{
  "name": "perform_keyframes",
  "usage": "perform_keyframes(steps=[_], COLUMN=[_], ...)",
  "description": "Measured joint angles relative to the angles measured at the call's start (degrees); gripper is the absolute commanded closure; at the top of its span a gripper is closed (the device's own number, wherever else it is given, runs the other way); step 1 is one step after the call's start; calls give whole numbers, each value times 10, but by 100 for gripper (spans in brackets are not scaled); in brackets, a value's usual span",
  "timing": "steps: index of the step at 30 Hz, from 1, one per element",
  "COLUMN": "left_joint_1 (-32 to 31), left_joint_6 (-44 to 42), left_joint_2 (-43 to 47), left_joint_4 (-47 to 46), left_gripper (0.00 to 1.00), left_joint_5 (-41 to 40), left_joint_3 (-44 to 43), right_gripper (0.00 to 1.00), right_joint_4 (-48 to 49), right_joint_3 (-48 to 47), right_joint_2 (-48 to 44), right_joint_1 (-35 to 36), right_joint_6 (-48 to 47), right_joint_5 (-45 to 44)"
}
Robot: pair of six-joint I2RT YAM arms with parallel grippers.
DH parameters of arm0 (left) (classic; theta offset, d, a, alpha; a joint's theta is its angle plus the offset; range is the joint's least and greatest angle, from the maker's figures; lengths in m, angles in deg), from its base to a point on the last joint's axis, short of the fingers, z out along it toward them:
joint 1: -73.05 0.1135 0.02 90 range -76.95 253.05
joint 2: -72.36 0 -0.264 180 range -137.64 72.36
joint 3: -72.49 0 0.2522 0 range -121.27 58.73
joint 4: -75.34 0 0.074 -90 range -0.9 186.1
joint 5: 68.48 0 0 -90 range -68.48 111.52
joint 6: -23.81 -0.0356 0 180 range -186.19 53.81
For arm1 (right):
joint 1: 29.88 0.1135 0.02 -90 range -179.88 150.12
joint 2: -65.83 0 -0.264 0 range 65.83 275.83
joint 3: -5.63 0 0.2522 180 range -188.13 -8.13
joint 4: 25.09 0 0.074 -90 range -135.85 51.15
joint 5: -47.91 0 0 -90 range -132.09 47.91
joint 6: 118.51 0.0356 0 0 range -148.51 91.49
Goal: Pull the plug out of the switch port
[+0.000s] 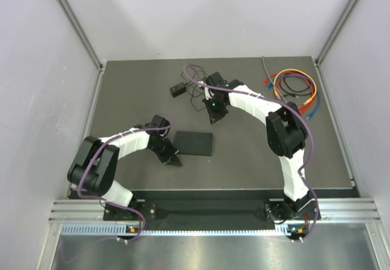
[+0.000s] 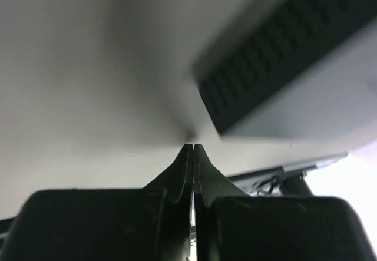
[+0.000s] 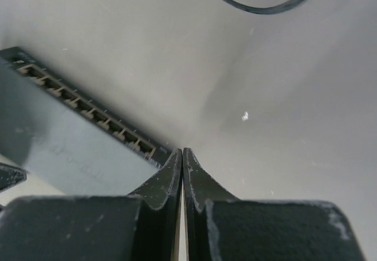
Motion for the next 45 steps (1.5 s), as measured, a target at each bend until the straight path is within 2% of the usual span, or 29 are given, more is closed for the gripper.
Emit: perform_keyframes(steps=[6, 12, 16, 24, 28, 31, 34, 38, 43, 45], left_joint_1=[0, -2, -2, 7, 16, 16, 10, 12, 47, 62], left_joint_6=[14, 9, -5, -66, -87, -92, -101, -127, -171, -187], left_joint_2=[-64, -116, -150, -235, -287, -318, -339, -338, -289, -247], left_joint_4=[-5, 5, 17, 62, 38, -5, -5, 33, 108, 125], left_gripper=[100, 100, 100, 100, 100, 100, 99, 94, 88, 85], left_joint_5=[-5, -19, -30, -35, -19, 15, 35, 18, -39, -51], left_joint_3=[-49, -116, -163, -287, -358, -389, -416, -439, -454, -456], right_gripper=[100, 100, 100, 100, 100, 100, 100, 100, 100, 93], right_joint_4=[-2, 3, 37, 110, 153, 233, 298, 320, 281, 258], right_joint_3=[-15, -9, 43, 241, 286, 311, 316, 323, 356, 380], right_joint_2=[58, 72, 46, -80, -99, -103, -107, -151, -253, -301], right_joint_1=[-3, -2, -2, 2, 22, 43, 55, 54, 54, 54], right_joint_6=[1, 8, 17, 80, 144, 210, 260, 274, 250, 241], right_joint_5=[42, 82, 101, 127, 161, 195, 209, 190, 138, 111])
